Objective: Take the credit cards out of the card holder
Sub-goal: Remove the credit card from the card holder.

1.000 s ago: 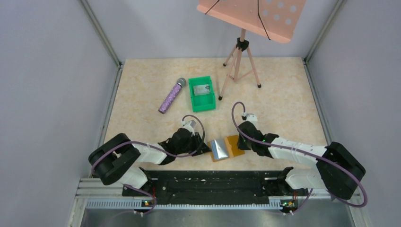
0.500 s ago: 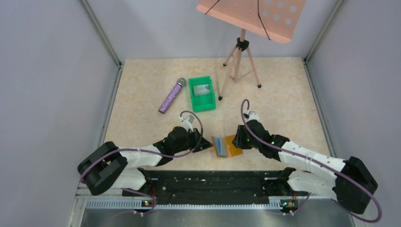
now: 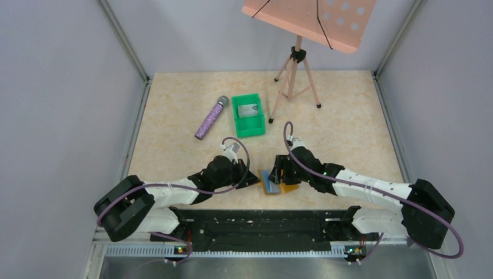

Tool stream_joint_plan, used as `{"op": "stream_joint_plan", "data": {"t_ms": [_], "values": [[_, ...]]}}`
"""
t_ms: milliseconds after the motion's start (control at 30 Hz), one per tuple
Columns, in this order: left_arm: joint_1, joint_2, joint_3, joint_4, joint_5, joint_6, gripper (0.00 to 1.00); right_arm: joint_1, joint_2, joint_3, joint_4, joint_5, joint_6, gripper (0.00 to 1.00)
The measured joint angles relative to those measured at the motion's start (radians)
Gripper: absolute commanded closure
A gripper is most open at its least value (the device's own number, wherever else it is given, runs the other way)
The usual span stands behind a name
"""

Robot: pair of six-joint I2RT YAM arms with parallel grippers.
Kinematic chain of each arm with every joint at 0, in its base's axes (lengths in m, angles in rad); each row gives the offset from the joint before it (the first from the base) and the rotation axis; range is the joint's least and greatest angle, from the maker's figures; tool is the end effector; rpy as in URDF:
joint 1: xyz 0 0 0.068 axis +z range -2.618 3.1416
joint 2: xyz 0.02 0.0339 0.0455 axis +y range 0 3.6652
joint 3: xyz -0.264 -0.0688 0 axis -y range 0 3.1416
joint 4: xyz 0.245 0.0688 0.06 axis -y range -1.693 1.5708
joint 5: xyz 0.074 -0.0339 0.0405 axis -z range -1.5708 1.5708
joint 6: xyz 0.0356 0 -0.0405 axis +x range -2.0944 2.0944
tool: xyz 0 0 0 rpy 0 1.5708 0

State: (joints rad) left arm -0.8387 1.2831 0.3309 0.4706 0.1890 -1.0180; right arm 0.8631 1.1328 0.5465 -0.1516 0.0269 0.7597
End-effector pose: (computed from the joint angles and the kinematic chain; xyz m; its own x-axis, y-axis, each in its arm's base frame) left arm 0.1505 -0.1775 0.1514 -0.8790 -0.2724 -0.3913 0.1785 0.5729 -0.7999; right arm 0.1479 0.1714 0.1933 -0.8313 0.0873 -0.5489 -0.2402 0.8342 0.4964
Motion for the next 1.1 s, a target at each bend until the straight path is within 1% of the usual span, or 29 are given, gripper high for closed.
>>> {"op": "stream_joint_plan", "data": {"t_ms": [133,333,533,800,967,1033,1100], "values": [[-0.003,-0.011,0.009,-0.024,-0.003,0.005,1.00,0.062,0.078,0.037,0.009,0.024,0.004,0.37],[-0.008,-0.024,0.012,-0.038,-0.007,0.018,1.00,0.092,0.151,0.071,-0.012,0.087,0.011,0.51],[-0.008,-0.042,0.012,-0.050,-0.014,0.026,1.00,0.092,0.150,0.071,-0.056,0.164,0.011,0.57],[-0.008,-0.055,0.012,-0.080,-0.024,0.031,1.00,0.092,0.127,0.071,-0.083,0.201,0.011,0.56],[-0.008,-0.065,0.012,-0.095,-0.030,0.042,1.00,0.089,0.098,0.071,-0.126,0.235,0.011,0.46],[-0.008,-0.066,0.012,-0.102,-0.030,0.046,1.00,0.085,0.084,0.071,-0.154,0.251,0.012,0.43],[-0.008,-0.066,0.012,-0.108,-0.030,0.049,1.00,0.083,0.063,0.071,-0.182,0.260,0.011,0.43]]}}
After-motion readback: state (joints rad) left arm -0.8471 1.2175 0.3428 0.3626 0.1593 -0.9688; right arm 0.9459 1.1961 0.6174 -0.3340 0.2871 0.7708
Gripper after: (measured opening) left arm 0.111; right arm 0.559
